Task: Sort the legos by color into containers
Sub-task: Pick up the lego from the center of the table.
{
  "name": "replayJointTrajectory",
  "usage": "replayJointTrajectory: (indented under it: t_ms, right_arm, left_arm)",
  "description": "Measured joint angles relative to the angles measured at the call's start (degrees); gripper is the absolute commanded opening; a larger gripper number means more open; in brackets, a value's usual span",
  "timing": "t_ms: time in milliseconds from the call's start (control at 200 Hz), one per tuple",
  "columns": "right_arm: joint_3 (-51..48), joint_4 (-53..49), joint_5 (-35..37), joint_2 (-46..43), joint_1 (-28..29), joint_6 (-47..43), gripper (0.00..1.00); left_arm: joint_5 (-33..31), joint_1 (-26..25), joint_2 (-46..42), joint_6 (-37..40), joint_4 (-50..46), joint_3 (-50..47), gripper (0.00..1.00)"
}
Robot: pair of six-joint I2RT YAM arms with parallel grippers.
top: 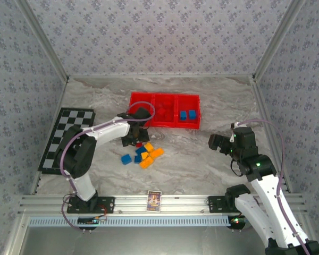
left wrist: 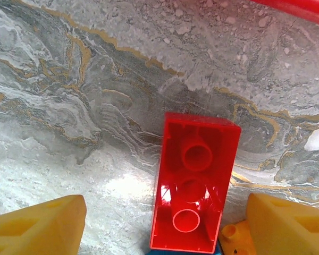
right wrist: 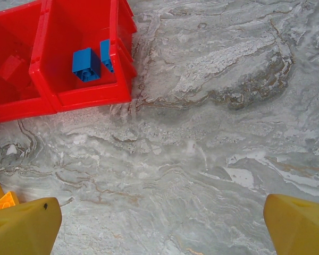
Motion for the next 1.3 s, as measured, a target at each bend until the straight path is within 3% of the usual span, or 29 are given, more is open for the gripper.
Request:
replayJointTrajectory:
  t_ms: [605,730,1019,1299]
  right_arm:
    - [0.0,0.0,0.0,0.0,0.0,0.0,1.0]
    - [0.0,0.0,0.0,0.0,0.0,0.0,1.0]
    - [0.0,0.0,0.0,0.0,0.0,0.0,1.0]
    - [0.0,0.0,0.0,0.0,-0.1,0.0,1.0]
  left_arm:
    - [0.4,0.4,4.9,2.9,-1.4,4.0,0.5]
    - [0.4,0.7,5.7,2.8,-2.0,4.1,0.38]
    - [0.4,1.3,5.8,2.8,-2.7,4.7,0.27]
    - [0.4,1.3,4.4,2.8,-3.0,4.7,0.24]
